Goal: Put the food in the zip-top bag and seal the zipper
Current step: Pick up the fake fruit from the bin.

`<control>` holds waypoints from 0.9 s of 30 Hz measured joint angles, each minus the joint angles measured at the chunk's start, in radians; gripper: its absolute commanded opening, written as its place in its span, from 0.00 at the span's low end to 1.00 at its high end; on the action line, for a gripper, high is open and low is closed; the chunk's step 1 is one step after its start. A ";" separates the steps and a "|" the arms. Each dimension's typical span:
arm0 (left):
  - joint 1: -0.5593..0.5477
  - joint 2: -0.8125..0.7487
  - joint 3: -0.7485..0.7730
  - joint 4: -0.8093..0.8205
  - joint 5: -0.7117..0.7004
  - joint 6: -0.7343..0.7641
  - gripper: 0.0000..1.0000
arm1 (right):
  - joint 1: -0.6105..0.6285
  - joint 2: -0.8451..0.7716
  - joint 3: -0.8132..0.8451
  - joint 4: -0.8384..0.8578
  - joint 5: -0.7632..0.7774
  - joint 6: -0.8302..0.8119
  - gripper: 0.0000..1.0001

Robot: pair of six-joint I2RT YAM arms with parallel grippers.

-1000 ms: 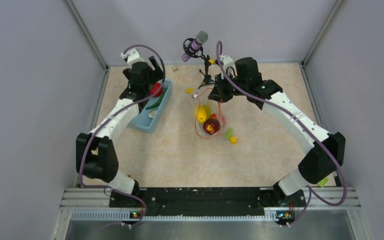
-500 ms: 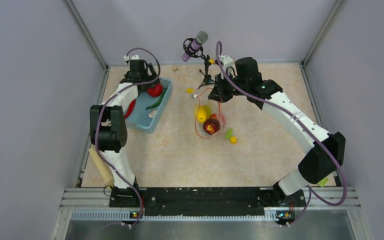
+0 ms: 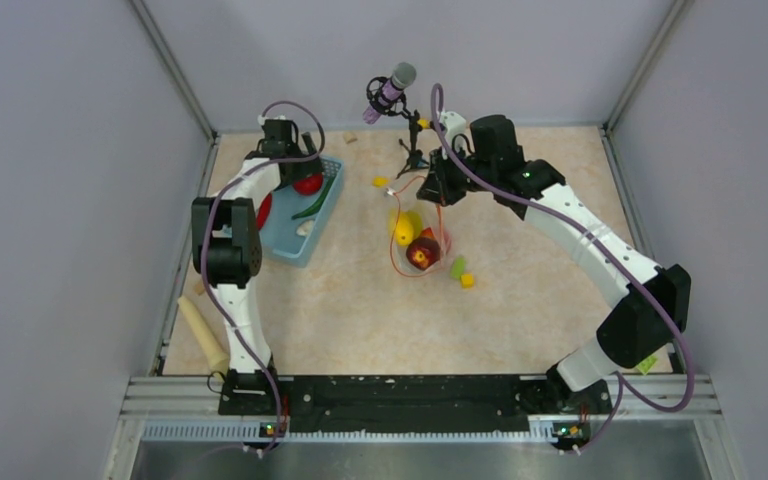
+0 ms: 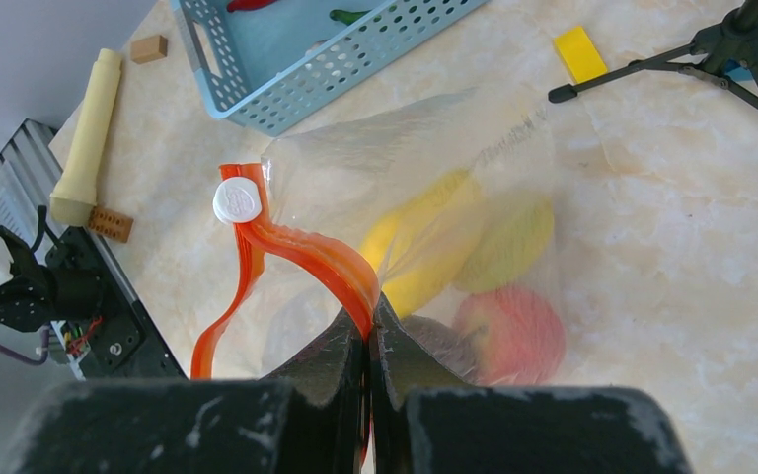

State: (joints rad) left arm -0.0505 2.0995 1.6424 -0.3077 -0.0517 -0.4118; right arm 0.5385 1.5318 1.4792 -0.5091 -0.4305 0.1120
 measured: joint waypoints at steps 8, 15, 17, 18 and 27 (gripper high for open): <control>0.003 0.059 0.060 -0.061 0.048 0.003 0.93 | 0.000 0.000 0.000 0.000 0.004 -0.006 0.00; 0.003 0.059 0.065 -0.078 0.058 0.018 0.55 | 0.000 0.000 0.000 0.000 0.010 -0.007 0.00; 0.003 0.059 0.065 -0.079 0.060 0.019 0.49 | 0.000 0.000 0.000 0.000 0.011 -0.007 0.00; 0.003 0.058 0.065 -0.079 0.060 0.019 0.47 | 0.000 0.000 0.000 0.000 0.011 -0.007 0.00; 0.003 -0.136 -0.053 -0.072 0.048 0.016 0.37 | 0.000 0.001 0.000 0.000 0.010 -0.007 0.00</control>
State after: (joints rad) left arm -0.0475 1.9636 1.5894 -0.3794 -0.0032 -0.3962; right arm 0.5385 1.5326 1.4792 -0.5091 -0.4202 0.1047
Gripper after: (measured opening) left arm 0.764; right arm 0.003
